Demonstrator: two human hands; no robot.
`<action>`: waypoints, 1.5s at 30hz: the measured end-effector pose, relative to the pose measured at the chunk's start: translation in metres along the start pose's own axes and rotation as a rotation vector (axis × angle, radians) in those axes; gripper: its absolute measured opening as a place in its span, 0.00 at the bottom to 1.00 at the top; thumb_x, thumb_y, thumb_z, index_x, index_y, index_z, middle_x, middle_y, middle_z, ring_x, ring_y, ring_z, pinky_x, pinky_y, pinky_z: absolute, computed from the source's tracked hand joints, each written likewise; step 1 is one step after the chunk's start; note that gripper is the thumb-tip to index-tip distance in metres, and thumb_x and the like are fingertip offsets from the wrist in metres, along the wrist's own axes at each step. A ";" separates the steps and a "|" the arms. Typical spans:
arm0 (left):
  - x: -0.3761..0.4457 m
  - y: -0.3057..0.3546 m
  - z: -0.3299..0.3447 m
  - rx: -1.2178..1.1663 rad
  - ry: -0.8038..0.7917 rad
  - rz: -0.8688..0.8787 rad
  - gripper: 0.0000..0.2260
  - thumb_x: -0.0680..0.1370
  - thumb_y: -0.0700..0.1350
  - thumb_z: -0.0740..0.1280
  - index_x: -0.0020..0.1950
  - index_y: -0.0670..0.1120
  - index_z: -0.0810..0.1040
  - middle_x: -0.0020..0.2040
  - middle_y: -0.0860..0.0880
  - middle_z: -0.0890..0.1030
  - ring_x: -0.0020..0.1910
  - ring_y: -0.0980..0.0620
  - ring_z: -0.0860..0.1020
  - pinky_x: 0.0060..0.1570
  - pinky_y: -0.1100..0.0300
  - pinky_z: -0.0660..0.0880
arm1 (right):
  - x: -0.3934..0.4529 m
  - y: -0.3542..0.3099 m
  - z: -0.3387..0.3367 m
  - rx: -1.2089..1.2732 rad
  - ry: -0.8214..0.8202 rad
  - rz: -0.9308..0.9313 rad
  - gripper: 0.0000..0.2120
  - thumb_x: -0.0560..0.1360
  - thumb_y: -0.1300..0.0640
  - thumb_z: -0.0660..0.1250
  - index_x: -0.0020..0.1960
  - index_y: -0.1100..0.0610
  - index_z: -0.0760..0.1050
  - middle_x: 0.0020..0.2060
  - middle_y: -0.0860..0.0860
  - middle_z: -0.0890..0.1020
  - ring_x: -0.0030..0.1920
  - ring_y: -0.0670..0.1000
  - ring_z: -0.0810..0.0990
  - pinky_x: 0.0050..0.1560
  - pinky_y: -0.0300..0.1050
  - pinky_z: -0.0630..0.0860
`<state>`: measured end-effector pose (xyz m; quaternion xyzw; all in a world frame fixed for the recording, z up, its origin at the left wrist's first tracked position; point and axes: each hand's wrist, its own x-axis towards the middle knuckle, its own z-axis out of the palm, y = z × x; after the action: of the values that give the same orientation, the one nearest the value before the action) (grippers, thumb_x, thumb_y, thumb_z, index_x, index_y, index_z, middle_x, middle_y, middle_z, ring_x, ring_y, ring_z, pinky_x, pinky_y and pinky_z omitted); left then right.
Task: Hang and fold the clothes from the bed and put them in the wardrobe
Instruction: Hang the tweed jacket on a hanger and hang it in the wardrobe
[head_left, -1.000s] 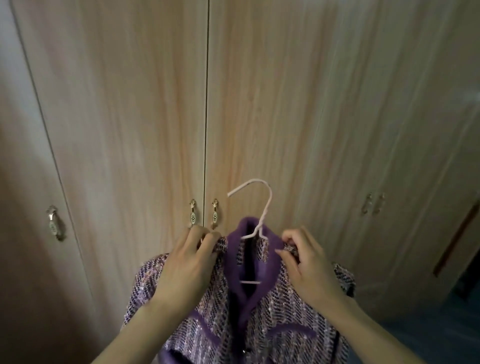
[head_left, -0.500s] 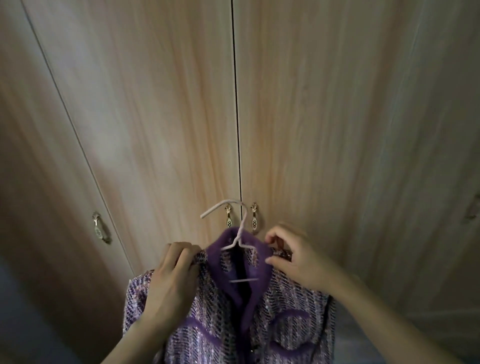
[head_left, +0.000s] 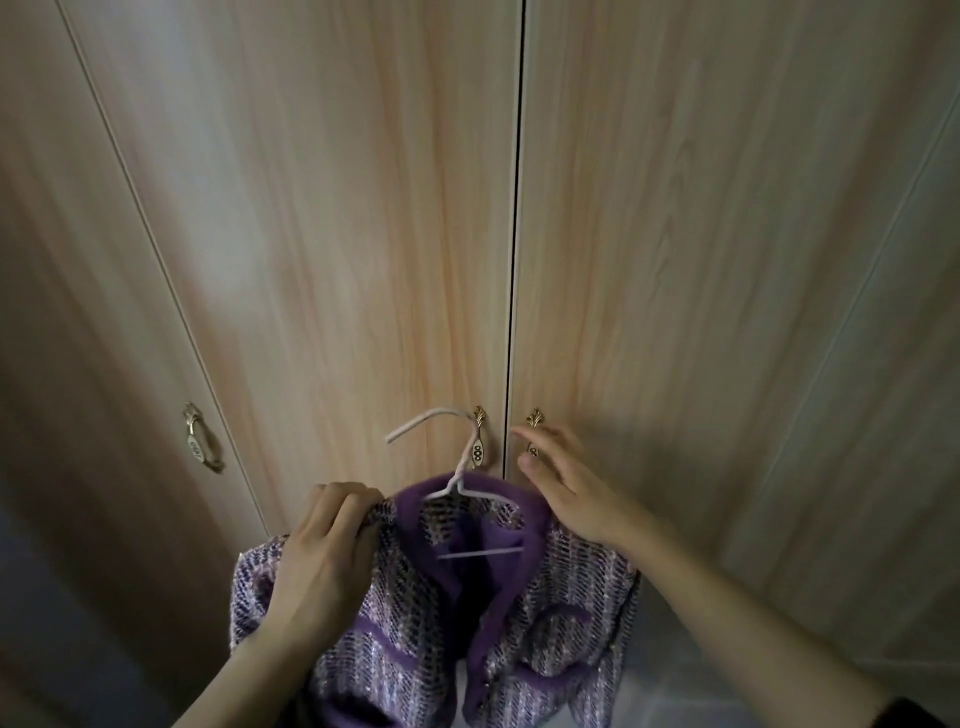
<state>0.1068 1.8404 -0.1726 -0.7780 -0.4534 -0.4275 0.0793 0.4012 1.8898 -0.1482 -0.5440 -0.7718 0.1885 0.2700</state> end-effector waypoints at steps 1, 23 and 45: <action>0.001 -0.004 0.001 -0.001 -0.007 0.012 0.09 0.79 0.45 0.59 0.54 0.43 0.75 0.50 0.49 0.75 0.49 0.47 0.73 0.45 0.60 0.67 | 0.006 0.002 0.001 -0.059 0.007 0.014 0.33 0.74 0.24 0.41 0.75 0.35 0.55 0.75 0.43 0.59 0.73 0.47 0.63 0.71 0.59 0.65; -0.002 -0.062 -0.015 -0.144 -0.035 0.059 0.08 0.79 0.45 0.60 0.54 0.43 0.75 0.51 0.52 0.72 0.48 0.48 0.74 0.48 0.60 0.68 | 0.056 0.005 0.046 -0.257 0.113 0.142 0.39 0.78 0.56 0.68 0.76 0.33 0.47 0.69 0.55 0.64 0.49 0.50 0.79 0.54 0.52 0.79; -0.032 -0.048 -0.013 -0.331 -0.140 0.306 0.09 0.78 0.41 0.61 0.53 0.40 0.77 0.52 0.47 0.73 0.48 0.44 0.75 0.48 0.59 0.69 | -0.100 -0.085 0.050 -0.609 0.346 0.475 0.24 0.70 0.58 0.66 0.65 0.46 0.70 0.56 0.51 0.63 0.49 0.57 0.74 0.39 0.53 0.80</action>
<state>0.0546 1.8406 -0.2005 -0.8679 -0.2585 -0.4239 -0.0171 0.3337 1.7674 -0.1593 -0.7854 -0.5887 -0.0853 0.1712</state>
